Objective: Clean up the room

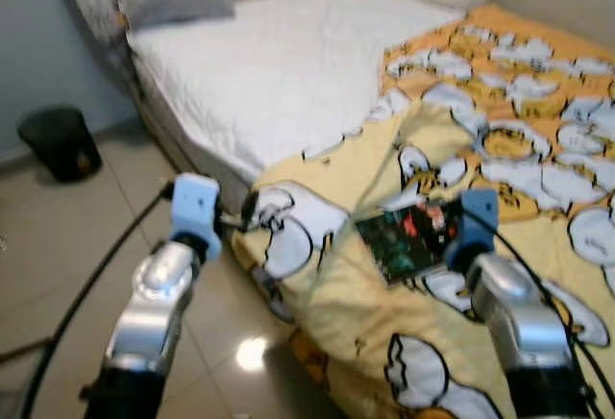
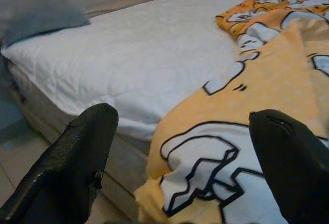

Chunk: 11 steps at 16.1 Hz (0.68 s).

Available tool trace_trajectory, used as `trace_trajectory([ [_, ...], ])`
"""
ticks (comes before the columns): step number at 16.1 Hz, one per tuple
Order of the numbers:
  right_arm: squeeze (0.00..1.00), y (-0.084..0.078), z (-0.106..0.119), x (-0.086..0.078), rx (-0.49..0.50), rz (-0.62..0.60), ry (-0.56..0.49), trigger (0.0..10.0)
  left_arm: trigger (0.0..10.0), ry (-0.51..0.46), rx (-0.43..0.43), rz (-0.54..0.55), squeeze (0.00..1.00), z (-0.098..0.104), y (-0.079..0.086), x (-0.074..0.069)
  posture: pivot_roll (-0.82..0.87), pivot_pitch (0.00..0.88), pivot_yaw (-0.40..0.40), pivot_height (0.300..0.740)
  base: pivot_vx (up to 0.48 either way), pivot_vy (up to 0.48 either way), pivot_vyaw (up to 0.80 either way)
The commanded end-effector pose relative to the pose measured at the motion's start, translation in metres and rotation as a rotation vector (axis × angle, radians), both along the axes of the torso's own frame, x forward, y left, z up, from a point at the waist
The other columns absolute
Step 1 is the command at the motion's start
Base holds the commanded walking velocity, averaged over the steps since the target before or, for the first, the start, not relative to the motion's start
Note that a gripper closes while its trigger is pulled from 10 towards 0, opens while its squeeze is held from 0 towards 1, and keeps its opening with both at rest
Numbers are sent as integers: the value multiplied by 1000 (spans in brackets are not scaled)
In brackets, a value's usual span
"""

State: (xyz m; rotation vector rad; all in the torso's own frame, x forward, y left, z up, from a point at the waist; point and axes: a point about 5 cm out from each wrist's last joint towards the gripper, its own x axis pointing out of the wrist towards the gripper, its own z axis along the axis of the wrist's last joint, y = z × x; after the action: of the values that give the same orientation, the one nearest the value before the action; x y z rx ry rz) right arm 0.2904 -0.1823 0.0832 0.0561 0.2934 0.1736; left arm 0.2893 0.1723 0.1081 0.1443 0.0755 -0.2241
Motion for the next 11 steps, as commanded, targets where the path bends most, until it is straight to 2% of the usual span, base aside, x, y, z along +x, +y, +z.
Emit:
trace_trajectory([
  [1,0,6,1,0,17,29,5,10000,10000,18,10,-3,882,-1,4,-2,13,0,16,740,0,0,0],
  [4,0,10,-1,-1,26,38,17,10000,10000,43,15,-45,875,-4,2,-4,12,0,17,740,0,0,0],
  [5,1000,10,-4,-2,23,28,29,10000,10000,73,32,-108,878,-8,0,-7,14,0,16,740,0,0,0],
  [7,1000,7,-8,-3,21,-7,53,10000,10000,117,61,-201,878,-13,-3,-9,16,0,15,740,0,0,0],
  [8,1000,2,-11,-3,21,-33,65,10000,10000,144,95,-282,875,-15,-5,-11,17,0,16,740,0,0,0],
  [10,1000,-16,-25,-8,-25,-120,170,10000,10000,209,170,-509,875,-21,-9,-19,13,0,19,740,0,0,0],
  [11,1000,-22,-29,-9,3,-184,203,10000,10000,218,172,-587,878,-21,-11,-22,14,0,20,740,0,0,0],
])
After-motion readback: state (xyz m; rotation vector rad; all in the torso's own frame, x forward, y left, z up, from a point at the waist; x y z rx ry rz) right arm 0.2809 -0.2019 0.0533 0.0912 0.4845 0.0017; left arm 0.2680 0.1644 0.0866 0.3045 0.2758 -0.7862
